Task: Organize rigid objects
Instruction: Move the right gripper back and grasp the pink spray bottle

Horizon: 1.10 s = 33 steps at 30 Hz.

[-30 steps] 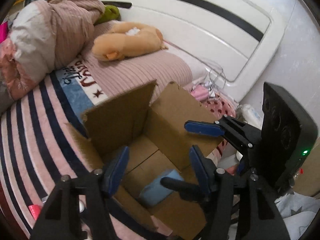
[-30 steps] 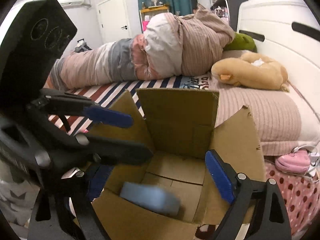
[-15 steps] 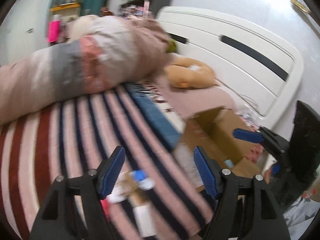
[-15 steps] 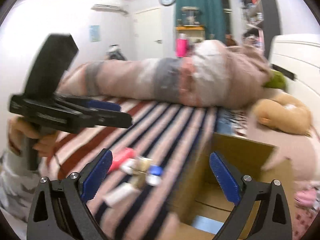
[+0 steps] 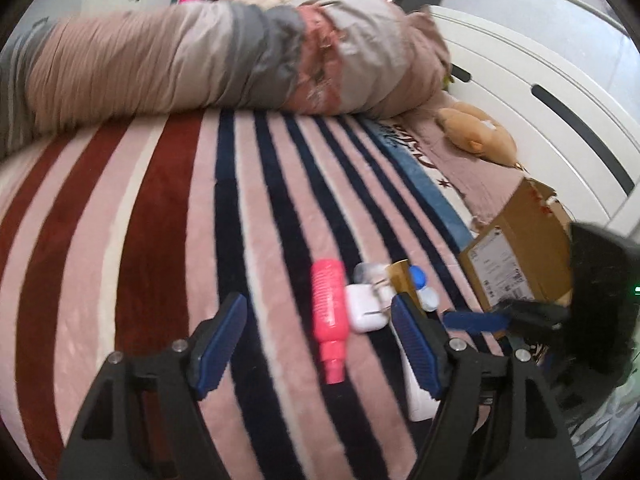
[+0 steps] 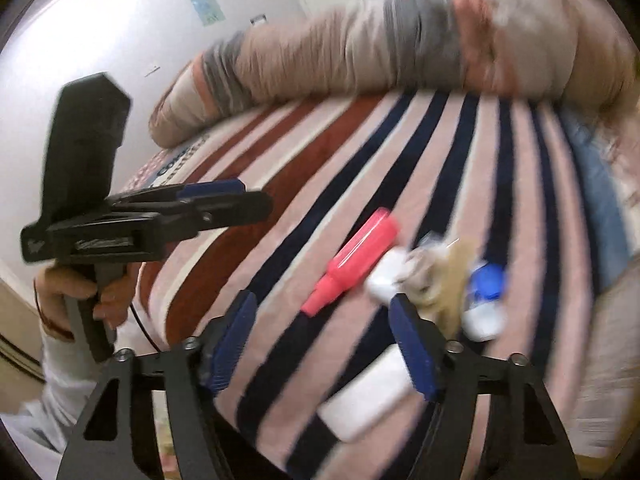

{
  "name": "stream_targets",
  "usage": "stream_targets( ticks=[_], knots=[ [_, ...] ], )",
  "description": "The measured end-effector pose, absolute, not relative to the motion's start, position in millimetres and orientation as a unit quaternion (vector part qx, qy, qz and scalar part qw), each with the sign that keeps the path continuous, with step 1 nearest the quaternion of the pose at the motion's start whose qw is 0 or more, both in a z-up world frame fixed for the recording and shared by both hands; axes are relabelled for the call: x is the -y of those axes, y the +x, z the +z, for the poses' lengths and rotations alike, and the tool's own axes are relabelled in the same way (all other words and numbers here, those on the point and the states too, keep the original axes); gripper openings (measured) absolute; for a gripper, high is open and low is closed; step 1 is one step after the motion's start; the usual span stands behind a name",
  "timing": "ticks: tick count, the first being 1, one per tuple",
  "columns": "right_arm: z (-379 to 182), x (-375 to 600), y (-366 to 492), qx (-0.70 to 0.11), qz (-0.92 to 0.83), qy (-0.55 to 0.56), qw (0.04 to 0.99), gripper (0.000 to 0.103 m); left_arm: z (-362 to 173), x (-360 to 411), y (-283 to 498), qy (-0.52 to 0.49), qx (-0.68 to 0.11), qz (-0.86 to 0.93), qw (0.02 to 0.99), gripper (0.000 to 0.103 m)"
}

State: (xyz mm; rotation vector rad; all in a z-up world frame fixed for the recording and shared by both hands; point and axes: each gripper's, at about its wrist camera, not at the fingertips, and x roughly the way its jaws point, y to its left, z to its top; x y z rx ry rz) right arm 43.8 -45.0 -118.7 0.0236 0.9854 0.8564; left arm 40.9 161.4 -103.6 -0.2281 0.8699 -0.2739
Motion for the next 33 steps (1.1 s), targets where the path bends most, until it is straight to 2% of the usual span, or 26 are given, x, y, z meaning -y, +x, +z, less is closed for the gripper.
stream_targets(
  ticks=[6,10,17,20,24,33],
  knots=[
    [-159,10,73,-0.511,0.374,0.042,0.773,0.051,-119,-181,41,-0.132,-0.425,-0.125,0.887,0.072],
    [-171,-7,86,-0.522,0.339,0.049,0.781,0.047,-127,-187,44,-0.138,-0.430,-0.123,0.884,0.072],
    [-173,-31,100,-0.502,0.284,0.013,0.817,0.044,-135,-202,44,-0.163,-0.431,-0.122,0.879,0.072],
    [-176,-41,101,-0.504,0.272,-0.022,0.819,0.033,-135,-205,41,-0.168,-0.429,-0.121,0.879,0.072],
    [-178,-49,93,-0.478,0.292,-0.059,0.826,0.027,-135,-208,39,-0.170,-0.429,-0.119,0.879,0.072],
    [-143,-39,65,-0.430,0.368,-0.053,0.823,0.027,-123,-197,37,-0.193,-0.418,-0.165,0.872,0.072]
  ],
)
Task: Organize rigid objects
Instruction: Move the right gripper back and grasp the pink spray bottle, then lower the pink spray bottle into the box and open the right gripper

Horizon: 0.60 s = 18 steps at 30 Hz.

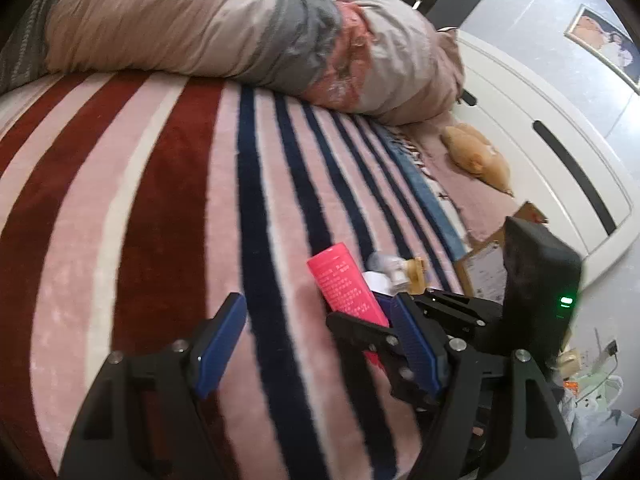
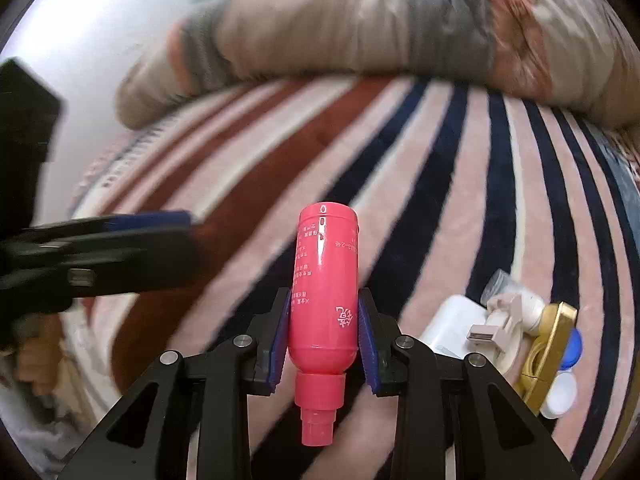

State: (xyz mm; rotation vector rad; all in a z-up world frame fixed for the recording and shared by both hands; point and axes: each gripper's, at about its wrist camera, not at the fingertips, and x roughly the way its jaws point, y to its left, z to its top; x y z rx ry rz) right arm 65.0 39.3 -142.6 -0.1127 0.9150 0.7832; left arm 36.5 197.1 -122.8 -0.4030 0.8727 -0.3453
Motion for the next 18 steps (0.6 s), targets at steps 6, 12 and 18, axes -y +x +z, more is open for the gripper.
stream_targets(
  ticks=[6,12,18],
  knots=[
    [-86,-15,26,-0.354,0.447,-0.045,0.820,0.027,-84,-168,27,-0.208,-0.374,-0.231,0.874,0.068],
    [-41,31,-8,-0.283,0.463,-0.041,0.839,0.027,-32,-119,16,-0.184,-0.331,-0.274,0.884,0.032],
    [-4,101,-13,-0.244,0.436,-0.010,0.866,0.027,26,-34,9,-0.095,-0.283,-0.297,0.907,0.029]
  ],
)
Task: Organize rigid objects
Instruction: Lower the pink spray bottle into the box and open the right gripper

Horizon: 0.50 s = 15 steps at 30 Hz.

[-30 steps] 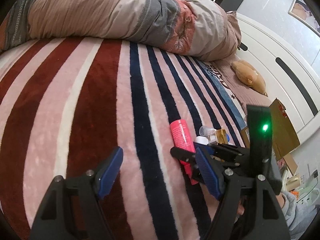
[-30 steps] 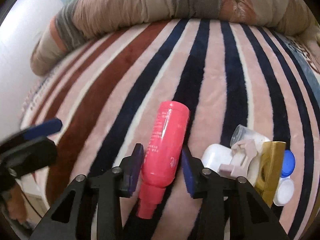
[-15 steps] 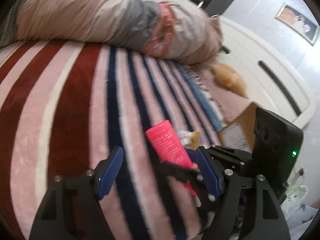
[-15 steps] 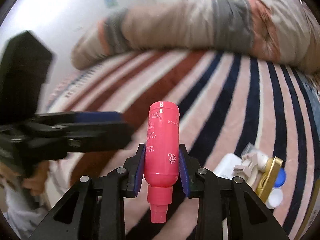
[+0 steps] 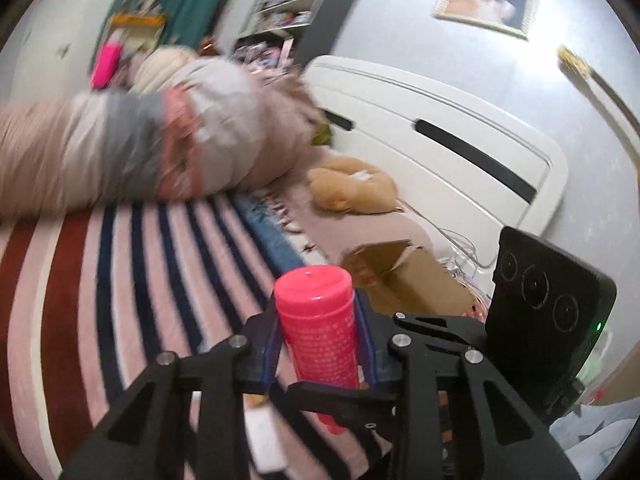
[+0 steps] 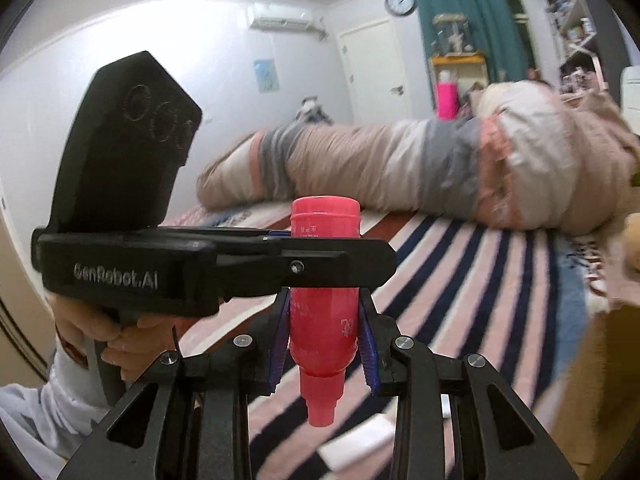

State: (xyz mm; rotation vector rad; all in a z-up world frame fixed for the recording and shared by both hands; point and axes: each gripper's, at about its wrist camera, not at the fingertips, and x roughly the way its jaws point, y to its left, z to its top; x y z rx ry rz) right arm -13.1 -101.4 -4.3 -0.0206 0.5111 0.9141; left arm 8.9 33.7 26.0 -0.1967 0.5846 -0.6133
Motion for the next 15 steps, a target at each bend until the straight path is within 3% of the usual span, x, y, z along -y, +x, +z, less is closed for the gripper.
stream_targets(
  ticks=[7,15],
  knots=[
    [28,203,-17,-0.205,0.370,0.028,0.906,0.027,63,77,33,-0.034,-0.273,-0.363,0.890,0.029],
    [2,292,-4,-0.262,0.280,0.045,0.922,0.027,28,193,73,0.029,-0.337,-0.406,0.849,0.029]
  ],
)
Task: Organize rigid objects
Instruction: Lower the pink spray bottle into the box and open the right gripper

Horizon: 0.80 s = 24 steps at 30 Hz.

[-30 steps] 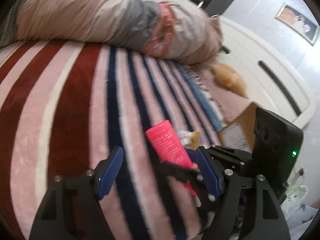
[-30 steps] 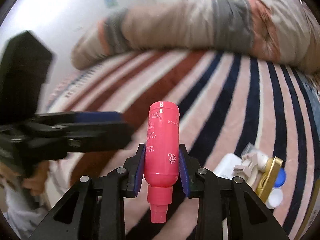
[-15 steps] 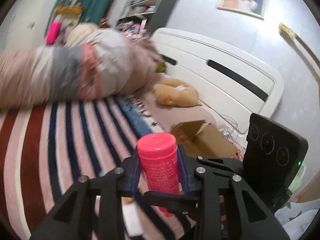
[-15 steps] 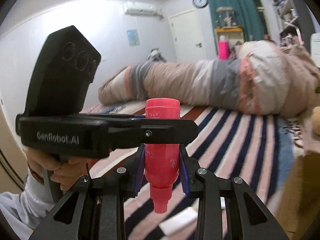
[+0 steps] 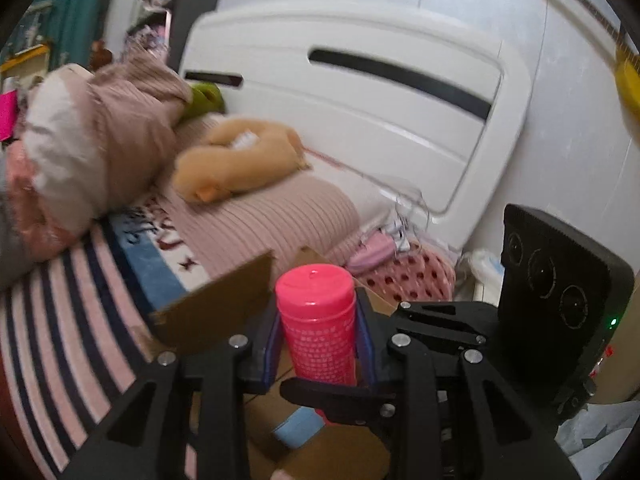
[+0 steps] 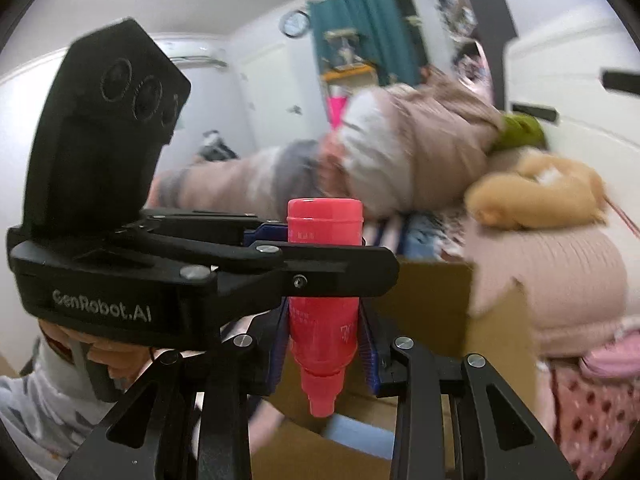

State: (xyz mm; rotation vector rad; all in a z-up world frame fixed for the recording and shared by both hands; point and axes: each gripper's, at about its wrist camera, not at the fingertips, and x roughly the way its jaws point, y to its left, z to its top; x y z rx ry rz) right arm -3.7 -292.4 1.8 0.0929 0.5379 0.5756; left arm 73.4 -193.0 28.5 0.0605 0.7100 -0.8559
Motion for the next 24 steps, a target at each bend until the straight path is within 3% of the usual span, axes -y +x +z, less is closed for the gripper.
stream_targets(
  ticks=[10,12,14,16,24],
  knots=[
    [-38,321,16,-0.324,0.203,0.003,0.924,0.027,-12,238,94,0.049,-0.396,-0.405,0.823,0.030],
    [-41,318,18,-0.333,0.193,-0.007,0.923,0.027,-15,238,94,0.057,-0.400,-0.398,0.824,0.035],
    [-43,316,20,-0.340,0.180,-0.014,0.923,0.029,-14,235,93,0.055,-0.400,-0.395,0.825,0.051],
    [-43,315,24,-0.342,0.180,-0.011,0.922,0.033,-11,228,92,0.046,-0.397,-0.392,0.828,0.059],
    [-24,307,14,-0.323,0.174,-0.015,0.930,0.040,18,172,75,0.023,-0.359,-0.358,0.861,0.067]
  ],
)
